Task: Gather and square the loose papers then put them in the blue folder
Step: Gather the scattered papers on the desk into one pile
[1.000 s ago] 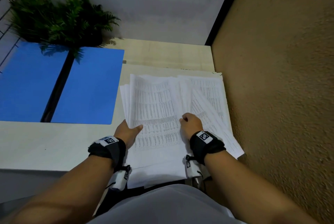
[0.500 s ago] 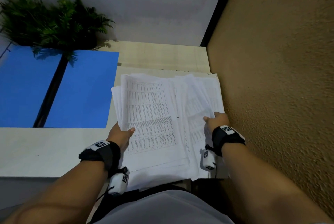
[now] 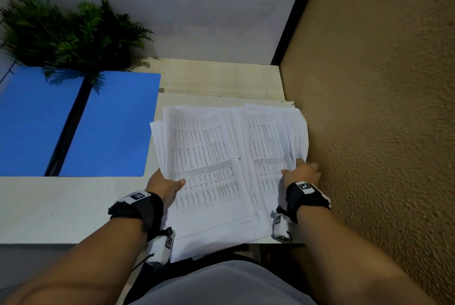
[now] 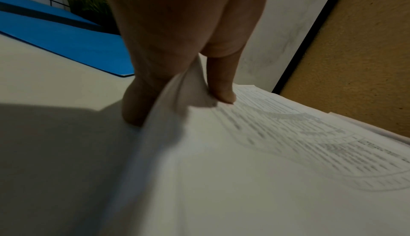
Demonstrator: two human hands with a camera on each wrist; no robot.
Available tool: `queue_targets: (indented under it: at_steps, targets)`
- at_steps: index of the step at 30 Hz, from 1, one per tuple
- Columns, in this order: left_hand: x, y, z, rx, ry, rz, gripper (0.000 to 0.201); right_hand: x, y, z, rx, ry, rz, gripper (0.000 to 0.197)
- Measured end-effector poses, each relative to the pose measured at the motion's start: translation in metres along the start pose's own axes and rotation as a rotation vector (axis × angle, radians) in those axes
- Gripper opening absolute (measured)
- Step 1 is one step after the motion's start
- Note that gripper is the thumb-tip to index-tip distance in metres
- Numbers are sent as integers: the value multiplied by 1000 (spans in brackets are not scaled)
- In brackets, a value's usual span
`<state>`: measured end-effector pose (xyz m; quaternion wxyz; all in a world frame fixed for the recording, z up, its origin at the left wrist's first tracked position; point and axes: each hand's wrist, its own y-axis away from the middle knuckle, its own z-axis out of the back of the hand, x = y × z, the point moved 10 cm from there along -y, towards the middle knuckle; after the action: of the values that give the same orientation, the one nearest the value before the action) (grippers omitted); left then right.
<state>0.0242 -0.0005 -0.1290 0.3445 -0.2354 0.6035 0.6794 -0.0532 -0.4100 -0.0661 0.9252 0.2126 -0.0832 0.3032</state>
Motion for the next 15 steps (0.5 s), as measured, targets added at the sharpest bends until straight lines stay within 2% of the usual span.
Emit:
queue_targets:
  at_steps: [4,6,8,10,13,15]
  targets:
    - [-1,6,0,-16,-14,46,53,6,8,6,-50,-13,80,35]
    - [-2,8,-1,-19,-22,38,53,18,13,15,-70,-79,171,12]
    - [-4,9,-1,-23,-40,26,54,34,19,36,-104,-186,230,25]
    - [-6,12,-1,-31,-65,17,53,49,29,80,-237,-248,264,21]
    - [-7,14,-2,-27,-42,31,53,69,51,160,-515,-384,352,21]
    - [-6,13,-2,-23,-32,36,58,81,68,203,-617,-518,429,18]
